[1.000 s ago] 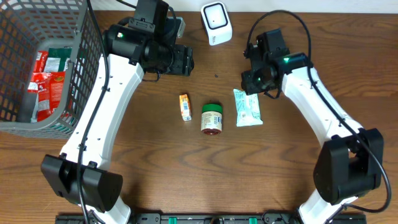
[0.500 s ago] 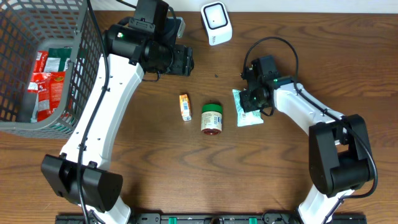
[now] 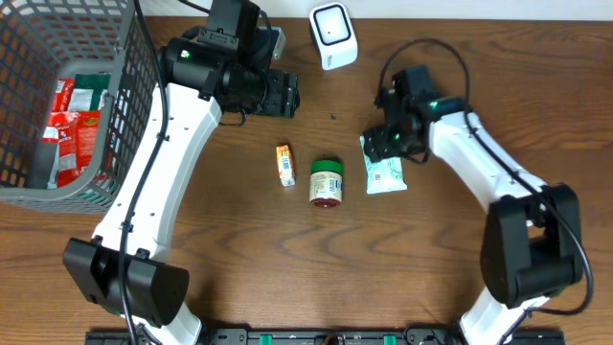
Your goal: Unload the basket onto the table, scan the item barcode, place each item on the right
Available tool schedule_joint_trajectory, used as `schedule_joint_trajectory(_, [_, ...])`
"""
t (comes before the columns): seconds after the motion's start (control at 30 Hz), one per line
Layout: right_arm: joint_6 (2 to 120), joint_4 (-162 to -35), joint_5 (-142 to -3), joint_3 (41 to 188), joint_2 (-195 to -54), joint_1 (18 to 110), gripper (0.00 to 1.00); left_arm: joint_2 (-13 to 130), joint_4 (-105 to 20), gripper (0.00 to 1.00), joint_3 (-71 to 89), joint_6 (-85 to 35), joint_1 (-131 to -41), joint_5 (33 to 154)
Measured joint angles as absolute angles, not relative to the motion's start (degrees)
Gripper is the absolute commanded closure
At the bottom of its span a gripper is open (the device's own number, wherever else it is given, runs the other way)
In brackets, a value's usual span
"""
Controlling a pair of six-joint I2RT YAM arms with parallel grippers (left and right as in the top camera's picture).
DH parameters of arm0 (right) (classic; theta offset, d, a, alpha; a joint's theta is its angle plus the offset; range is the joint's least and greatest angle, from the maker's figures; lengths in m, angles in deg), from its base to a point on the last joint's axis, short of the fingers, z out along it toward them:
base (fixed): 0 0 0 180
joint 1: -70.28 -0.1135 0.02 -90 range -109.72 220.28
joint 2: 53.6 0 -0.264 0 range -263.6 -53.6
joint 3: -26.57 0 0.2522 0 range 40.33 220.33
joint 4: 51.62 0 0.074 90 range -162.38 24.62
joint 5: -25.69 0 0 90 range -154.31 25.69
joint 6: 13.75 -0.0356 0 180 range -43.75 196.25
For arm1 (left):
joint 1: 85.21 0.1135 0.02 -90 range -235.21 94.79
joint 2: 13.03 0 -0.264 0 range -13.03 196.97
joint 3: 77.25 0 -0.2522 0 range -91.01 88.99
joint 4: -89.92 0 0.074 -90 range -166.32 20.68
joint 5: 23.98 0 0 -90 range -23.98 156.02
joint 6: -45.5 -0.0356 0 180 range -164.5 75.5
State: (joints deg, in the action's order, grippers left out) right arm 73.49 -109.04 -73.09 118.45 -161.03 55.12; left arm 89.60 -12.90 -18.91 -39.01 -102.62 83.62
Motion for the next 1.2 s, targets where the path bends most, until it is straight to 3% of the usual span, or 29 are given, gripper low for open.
schedule_joint_trajectory(0.1, [73.5, -111.8, -73.1, 119.4, -159.9, 56.0, 0.23, 89.6, -12.4, 0.25, -18.9, -39.0, -102.6, 83.6])
schedule_joint_trajectory(0.2, [73.6, -112.5, -73.1, 118.8, -159.8, 56.9, 0.39, 89.6, -12.2, 0.28, -18.9, -39.0, -102.6, 83.6])
schedule_joint_trajectory(0.3, [73.5, -110.5, -73.0, 116.7, -159.8, 57.9, 0.67, 89.6, -12.2, 0.51, -18.9, -38.9, -102.6, 83.6])
schedule_joint_trajectory(0.4, [73.6, -108.2, -72.7, 113.8, -159.8, 59.2, 0.79, 89.6, -12.2, 0.68, -18.9, -39.2, -102.6, 82.8])
schedule_joint_trajectory(0.63, [73.4, -102.2, -72.3, 107.2, -159.8, 61.8, 0.83, 89.6, -12.2, 0.69, -18.8, -39.5, -102.6, 81.9])
schedule_joint_trajectory(1.2, [73.0, -90.2, -74.7, 99.8, -159.6, 58.7, 0.78, 89.6, -12.2, 0.66, -18.8, -39.5, -102.6, 80.0])
